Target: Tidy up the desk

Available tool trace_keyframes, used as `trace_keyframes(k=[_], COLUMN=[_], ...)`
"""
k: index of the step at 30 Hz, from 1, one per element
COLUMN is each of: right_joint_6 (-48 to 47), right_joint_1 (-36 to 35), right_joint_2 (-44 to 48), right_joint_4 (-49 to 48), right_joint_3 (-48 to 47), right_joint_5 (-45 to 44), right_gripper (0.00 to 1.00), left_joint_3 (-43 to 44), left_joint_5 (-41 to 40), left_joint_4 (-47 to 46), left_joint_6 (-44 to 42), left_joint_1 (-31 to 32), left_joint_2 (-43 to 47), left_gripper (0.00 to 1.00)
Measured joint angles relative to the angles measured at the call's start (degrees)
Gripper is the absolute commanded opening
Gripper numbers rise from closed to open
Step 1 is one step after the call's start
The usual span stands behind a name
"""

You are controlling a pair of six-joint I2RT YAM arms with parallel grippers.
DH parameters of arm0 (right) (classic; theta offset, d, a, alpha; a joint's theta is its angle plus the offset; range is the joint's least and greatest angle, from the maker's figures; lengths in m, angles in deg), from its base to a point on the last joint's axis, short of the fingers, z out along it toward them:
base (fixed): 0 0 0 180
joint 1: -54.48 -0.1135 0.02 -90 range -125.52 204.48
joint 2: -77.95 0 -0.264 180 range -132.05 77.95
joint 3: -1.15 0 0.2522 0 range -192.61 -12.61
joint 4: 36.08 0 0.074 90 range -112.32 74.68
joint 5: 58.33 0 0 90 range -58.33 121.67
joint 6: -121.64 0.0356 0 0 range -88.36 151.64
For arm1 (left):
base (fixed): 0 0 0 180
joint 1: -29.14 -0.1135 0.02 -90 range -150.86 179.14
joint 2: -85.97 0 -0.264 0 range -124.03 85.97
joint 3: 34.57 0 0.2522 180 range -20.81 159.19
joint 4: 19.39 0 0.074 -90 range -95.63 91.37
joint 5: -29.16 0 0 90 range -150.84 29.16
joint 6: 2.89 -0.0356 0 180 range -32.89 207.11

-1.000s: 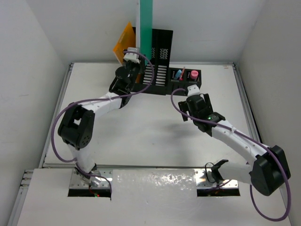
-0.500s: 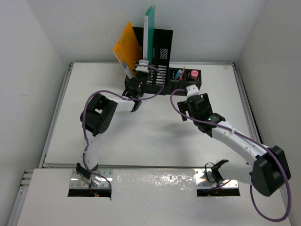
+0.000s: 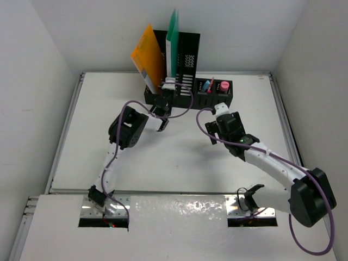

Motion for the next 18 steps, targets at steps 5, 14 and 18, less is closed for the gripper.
trace_keyframes(k=[5,14,18], right_joint_6=[-0.04,0.0,0.0], right_joint_1=[0.0,0.11,0.15], right_joint_2=[-0.07,-0.22,-0.83], right_joint_4=[-0.66,-1.55,-2.25], right_joint_3=[0.02,1.97,1.97], right_joint_5=[1.14,2.75,2.91], right_gripper=[0.99,0.99,0.99], left_joint_3=[6.73,8.87,8.83], left_joint_5=[-0.85,-1.77,-1.73], left_joint_4=[0.63,0.68,0.68], left_joint_6=[0.13,-1.53,-2.56], left_joint_1=[0.0,0.0,-0.02], left_joint_2=[-4.98,-6.14,-6.14], left_gripper=[0.0,0.0,0.0])
